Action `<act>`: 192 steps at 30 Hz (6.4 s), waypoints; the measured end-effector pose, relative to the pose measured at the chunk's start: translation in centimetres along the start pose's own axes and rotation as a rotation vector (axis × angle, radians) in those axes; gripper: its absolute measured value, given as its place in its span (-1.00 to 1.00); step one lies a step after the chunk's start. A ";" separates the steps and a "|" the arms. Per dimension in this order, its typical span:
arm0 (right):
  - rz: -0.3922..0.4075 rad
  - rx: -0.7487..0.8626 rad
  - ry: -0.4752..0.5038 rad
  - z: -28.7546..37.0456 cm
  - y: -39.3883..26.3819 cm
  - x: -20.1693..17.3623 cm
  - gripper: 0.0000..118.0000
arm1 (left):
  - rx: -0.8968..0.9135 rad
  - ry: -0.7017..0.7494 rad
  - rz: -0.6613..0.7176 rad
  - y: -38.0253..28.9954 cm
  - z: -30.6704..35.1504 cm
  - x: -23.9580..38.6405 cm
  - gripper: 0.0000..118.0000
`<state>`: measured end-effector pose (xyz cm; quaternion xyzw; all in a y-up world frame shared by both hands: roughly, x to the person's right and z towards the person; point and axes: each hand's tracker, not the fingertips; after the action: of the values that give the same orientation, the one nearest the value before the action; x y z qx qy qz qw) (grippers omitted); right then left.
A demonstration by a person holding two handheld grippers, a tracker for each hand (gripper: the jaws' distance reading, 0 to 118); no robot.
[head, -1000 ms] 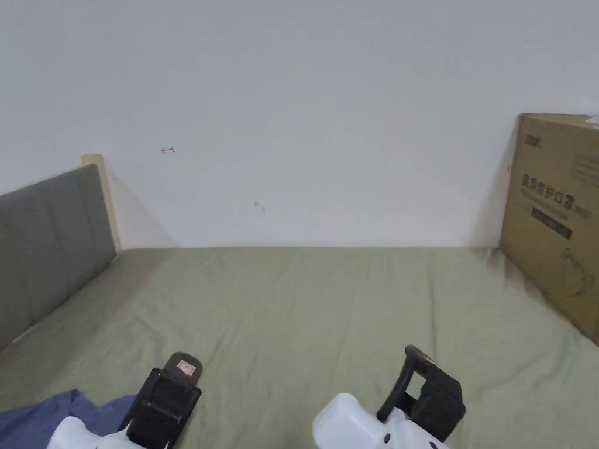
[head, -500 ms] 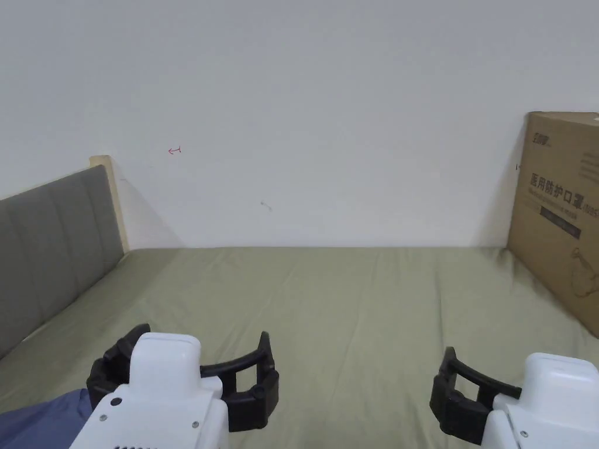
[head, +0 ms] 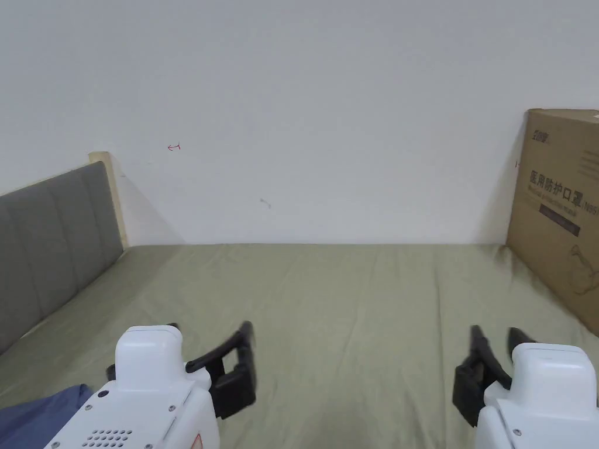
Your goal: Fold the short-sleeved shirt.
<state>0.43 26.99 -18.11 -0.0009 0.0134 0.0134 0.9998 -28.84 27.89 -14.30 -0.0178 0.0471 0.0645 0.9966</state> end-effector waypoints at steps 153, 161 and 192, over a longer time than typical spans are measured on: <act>0.062 -0.504 0.193 -5.3 -6.3 -1.0 -1.00 | -0.954 0.105 0.377 -14.5 -12.5 -10.3 -0.41; 0.069 -0.558 0.183 -5.9 -7.5 -0.4 -1.00 | -1.072 0.263 0.357 -15.3 -18.9 -13.9 0.74; -0.009 -0.756 0.275 -10.1 -11.5 1.5 -1.00 | -1.019 0.091 0.085 -12.5 -16.8 -8.6 -0.98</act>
<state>2.01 15.47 -28.23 -0.3706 0.1413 0.0127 0.9179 -37.27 13.68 -29.85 -0.5023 0.0538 0.1190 0.8548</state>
